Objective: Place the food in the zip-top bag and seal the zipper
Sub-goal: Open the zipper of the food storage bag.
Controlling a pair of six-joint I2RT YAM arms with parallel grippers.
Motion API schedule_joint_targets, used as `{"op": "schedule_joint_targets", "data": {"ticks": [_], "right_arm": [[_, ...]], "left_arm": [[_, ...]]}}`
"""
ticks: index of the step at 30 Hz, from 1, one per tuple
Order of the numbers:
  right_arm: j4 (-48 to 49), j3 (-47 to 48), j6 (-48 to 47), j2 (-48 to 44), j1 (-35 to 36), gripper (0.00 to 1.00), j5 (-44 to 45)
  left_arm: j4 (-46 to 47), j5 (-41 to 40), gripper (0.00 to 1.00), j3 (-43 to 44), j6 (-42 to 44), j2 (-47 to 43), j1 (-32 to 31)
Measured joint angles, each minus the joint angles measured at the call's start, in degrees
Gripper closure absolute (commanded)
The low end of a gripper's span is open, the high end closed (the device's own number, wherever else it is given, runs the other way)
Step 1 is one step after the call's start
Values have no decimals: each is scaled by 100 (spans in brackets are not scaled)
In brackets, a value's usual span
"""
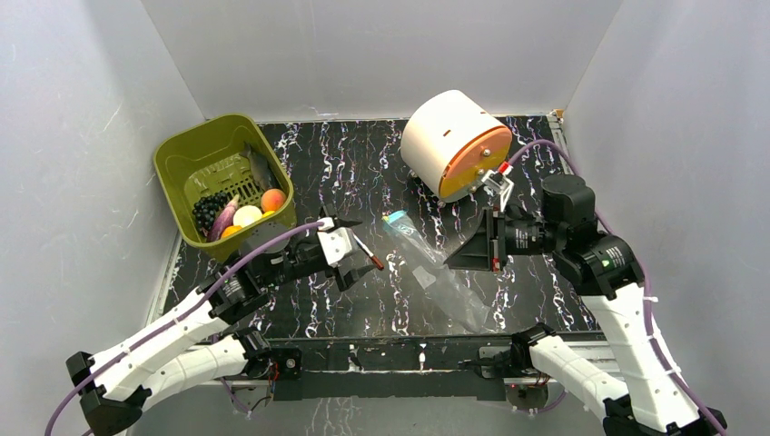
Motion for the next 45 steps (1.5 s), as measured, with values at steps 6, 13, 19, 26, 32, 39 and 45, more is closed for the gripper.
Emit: {"op": "schedule_joint_targets", "data": {"ticks": [6, 13, 19, 26, 32, 39, 45], "right_arm": [[461, -46, 24, 229, 227, 100, -227], [986, -254, 166, 310, 256, 100, -367], [1178, -463, 221, 282, 254, 100, -439], [1187, -551, 240, 153, 254, 100, -503], [1263, -562, 243, 11, 254, 100, -651], [1355, -627, 243, -37, 256, 100, -763], [1353, -669, 229, -42, 256, 100, -743]], "left_arm": [[562, -94, 16, -4, 323, 74, 0], [640, 354, 56, -4, 363, 146, 0], [671, 586, 44, -85, 328, 286, 0], [798, 197, 39, -334, 323, 136, 0], [752, -7, 33, -367, 361, -118, 0], [664, 286, 42, 37, 424, 369, 0], [310, 748, 100, 339, 466, 452, 0]]}}
